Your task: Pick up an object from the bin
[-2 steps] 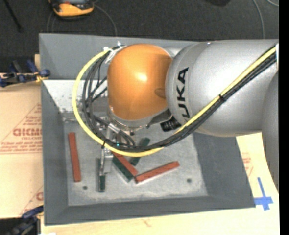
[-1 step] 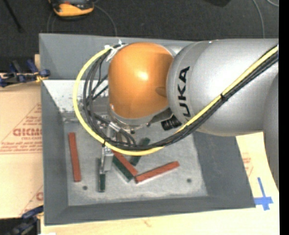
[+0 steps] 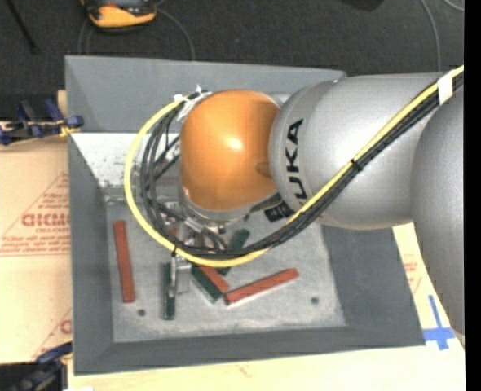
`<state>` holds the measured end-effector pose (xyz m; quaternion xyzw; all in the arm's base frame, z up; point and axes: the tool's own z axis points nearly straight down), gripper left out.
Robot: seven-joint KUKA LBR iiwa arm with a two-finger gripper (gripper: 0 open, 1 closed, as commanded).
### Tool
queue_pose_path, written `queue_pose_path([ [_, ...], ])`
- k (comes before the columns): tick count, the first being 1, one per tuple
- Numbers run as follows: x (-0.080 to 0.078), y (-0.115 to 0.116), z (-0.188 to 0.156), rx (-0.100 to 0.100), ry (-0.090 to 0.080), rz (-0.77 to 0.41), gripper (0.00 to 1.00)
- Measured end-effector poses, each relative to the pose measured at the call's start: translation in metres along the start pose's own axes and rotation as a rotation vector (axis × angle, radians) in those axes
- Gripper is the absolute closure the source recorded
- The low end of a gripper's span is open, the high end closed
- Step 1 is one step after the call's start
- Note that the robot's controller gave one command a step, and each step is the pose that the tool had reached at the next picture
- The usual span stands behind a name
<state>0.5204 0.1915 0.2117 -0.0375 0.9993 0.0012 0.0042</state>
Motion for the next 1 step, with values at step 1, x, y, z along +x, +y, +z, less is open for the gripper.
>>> queue_pose_path([
  [1, -0.0018, -0.0235, 0.0272, 0.002, 0.009, -0.204, 0.00],
])
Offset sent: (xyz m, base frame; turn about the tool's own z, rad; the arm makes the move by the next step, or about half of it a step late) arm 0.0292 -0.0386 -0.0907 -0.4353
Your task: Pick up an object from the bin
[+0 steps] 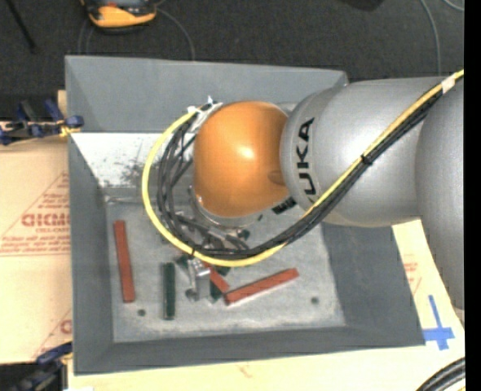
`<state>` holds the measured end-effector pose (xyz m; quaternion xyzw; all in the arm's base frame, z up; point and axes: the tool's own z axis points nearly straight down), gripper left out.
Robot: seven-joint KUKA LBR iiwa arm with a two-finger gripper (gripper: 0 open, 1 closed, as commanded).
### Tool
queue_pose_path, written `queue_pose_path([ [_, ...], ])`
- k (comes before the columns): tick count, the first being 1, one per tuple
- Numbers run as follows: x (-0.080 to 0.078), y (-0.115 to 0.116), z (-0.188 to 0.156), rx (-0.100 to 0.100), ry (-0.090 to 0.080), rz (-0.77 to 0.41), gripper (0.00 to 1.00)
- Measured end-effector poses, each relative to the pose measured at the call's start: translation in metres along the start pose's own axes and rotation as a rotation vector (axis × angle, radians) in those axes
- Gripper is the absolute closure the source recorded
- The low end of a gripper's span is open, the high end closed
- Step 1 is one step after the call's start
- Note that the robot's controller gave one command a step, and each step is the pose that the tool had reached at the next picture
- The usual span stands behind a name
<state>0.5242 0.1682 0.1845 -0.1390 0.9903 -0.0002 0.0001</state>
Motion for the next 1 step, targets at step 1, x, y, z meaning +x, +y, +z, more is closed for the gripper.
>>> queue_pose_path([
  [1, -0.0177, -0.0189, 0.0484, 0.002, -0.008, -0.218, 0.00],
])
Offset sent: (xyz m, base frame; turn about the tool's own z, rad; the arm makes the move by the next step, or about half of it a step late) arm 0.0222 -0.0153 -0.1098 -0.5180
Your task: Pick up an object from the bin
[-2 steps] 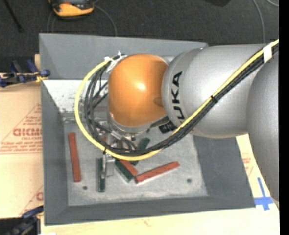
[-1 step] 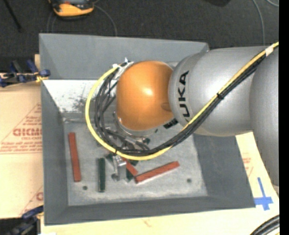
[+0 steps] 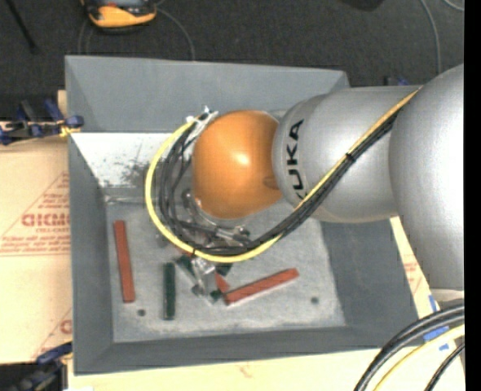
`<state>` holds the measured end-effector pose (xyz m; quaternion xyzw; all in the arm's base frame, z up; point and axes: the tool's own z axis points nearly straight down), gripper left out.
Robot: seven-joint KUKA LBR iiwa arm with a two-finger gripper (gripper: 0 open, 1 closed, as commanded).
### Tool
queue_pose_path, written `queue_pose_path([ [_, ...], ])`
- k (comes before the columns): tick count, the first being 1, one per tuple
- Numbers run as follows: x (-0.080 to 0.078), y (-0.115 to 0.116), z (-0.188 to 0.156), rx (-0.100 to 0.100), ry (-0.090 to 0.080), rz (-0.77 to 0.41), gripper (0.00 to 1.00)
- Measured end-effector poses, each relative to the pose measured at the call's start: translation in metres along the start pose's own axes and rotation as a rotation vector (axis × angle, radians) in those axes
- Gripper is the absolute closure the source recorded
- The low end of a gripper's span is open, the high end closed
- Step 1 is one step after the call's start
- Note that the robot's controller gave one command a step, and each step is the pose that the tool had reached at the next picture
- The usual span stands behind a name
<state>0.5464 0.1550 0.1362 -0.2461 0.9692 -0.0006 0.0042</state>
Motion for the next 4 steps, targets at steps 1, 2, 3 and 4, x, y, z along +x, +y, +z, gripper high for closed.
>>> queue_pose_path([
  [1, -0.002, -0.003, 0.013, -0.001, 0.001, -0.011, 0.00],
  [2, -0.011, 0.008, 0.006, -0.004, 0.012, -0.029, 0.00],
  [3, -0.008, 0.012, 0.018, -0.002, 0.001, -0.225, 0.00],
  [4, -0.003, 0.025, 0.066, -0.008, 0.004, -0.668, 1.00],
])
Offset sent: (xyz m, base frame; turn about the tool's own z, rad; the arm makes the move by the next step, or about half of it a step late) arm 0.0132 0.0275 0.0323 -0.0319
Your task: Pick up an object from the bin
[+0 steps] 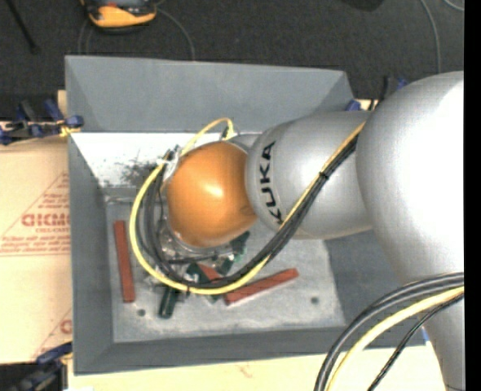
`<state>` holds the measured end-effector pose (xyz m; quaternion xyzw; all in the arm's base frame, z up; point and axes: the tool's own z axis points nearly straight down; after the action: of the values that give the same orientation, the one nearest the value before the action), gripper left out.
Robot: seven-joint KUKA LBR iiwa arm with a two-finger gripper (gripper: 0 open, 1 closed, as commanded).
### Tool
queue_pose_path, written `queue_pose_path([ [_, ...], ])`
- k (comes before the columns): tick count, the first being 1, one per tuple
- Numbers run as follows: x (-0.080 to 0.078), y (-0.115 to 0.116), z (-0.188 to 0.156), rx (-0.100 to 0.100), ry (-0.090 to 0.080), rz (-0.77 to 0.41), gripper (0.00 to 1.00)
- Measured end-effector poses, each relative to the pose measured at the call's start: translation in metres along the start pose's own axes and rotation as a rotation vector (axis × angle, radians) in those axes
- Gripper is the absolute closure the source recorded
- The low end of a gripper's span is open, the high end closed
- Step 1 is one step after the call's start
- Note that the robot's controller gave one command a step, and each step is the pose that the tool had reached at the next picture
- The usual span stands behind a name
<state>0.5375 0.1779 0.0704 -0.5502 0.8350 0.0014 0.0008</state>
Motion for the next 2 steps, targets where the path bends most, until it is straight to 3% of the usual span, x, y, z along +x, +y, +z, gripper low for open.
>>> queue_pose_path([
  [1, 0.000, 0.000, 0.000, 0.000, 0.001, 0.001, 1.00],
  [2, 0.006, 0.016, -0.150, 0.004, -0.002, 0.040, 1.00],
])
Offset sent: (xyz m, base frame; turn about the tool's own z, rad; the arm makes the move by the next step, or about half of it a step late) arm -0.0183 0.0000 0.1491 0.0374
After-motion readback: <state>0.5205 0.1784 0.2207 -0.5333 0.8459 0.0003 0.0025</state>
